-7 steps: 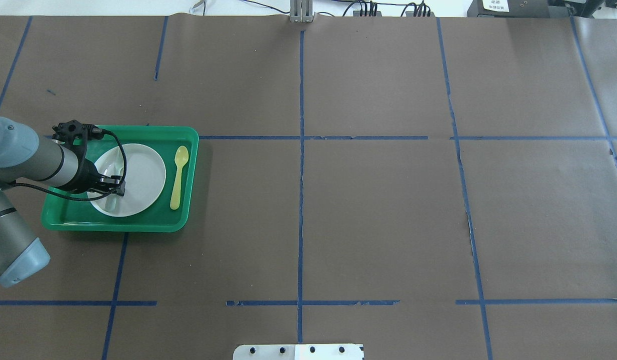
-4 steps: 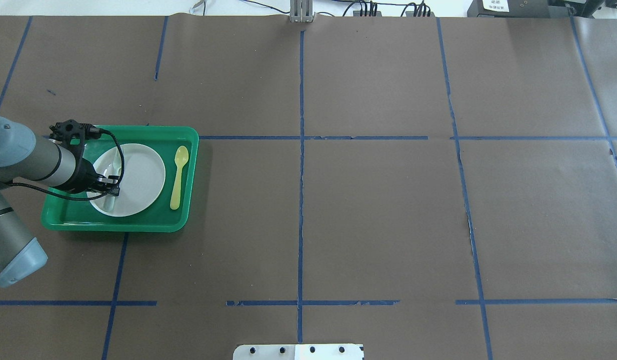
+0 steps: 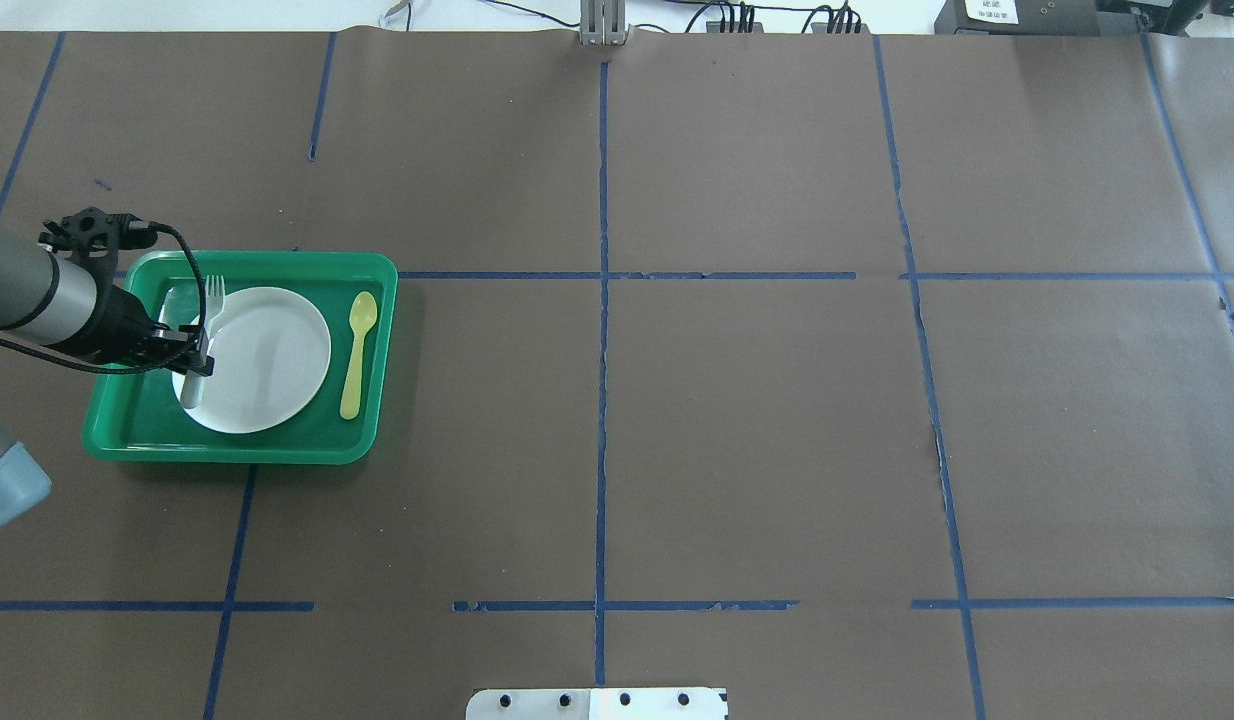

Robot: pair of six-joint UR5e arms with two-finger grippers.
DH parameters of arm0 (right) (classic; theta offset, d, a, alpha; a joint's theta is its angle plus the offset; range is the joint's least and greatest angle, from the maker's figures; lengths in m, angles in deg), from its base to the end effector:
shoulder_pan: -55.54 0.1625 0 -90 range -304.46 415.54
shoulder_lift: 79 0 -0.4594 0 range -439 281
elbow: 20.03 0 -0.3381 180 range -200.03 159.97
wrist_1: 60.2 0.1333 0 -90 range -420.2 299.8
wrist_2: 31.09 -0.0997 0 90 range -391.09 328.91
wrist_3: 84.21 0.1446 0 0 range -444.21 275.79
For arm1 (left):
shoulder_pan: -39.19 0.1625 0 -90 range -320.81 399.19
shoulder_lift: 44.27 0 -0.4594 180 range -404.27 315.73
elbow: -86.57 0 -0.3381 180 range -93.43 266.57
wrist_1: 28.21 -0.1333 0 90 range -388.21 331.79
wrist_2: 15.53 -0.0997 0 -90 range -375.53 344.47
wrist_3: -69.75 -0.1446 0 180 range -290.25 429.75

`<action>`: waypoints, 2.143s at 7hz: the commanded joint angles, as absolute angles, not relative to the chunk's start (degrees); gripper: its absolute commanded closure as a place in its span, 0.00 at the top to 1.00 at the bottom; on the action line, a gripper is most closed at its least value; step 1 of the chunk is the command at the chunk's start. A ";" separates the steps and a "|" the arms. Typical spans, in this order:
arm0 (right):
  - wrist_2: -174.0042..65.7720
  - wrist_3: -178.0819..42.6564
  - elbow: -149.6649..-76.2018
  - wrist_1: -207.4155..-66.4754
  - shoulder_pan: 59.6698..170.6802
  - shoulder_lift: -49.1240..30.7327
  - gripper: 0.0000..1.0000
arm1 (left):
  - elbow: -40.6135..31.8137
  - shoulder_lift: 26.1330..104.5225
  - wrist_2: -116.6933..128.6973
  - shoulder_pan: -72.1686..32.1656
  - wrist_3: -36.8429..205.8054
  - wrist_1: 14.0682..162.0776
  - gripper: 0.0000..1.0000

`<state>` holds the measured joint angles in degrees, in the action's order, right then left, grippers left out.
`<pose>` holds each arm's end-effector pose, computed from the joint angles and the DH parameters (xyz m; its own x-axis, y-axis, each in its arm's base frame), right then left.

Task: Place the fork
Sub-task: 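Carry the fork off the plate and lower it beside the plate in the tray, then open the left gripper to release the fork and lift away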

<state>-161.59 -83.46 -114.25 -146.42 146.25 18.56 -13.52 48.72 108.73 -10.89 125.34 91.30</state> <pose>0.0441 -0.3771 0.7468 0.7602 0.0175 0.6495 -0.0223 0.9998 -0.0008 0.2859 -0.4226 0.5653 0.6098 -0.0010 -0.7925 0.0543 0.9977 0.0405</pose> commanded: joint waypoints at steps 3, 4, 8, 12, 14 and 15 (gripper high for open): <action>-161.52 -83.42 -114.24 -146.42 146.25 18.56 1.00 | -9.68 46.61 109.63 -13.63 124.77 92.20 0.00; -161.61 -83.42 -114.24 -146.42 146.25 18.56 1.00 | -9.15 46.53 109.54 -13.63 124.68 94.81 0.00; -161.52 -83.42 -114.24 -146.42 146.25 18.56 1.00 | -3.96 46.70 109.54 -13.54 124.77 103.01 0.00; -161.52 -83.42 -114.24 -146.42 146.25 18.56 1.00 | -4.75 46.61 109.54 -13.63 124.68 102.93 0.66; -161.52 -83.42 -114.24 -146.33 146.25 18.56 1.00 | -7.46 45.65 109.97 -14.24 122.68 102.66 0.66; -161.52 -83.51 -114.24 -146.42 146.25 18.56 1.00 | -8.52 44.86 109.98 -14.59 121.44 102.49 0.64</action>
<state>-161.55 -83.44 -114.25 -146.38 146.25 18.55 -7.04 45.68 109.85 -14.18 122.90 102.67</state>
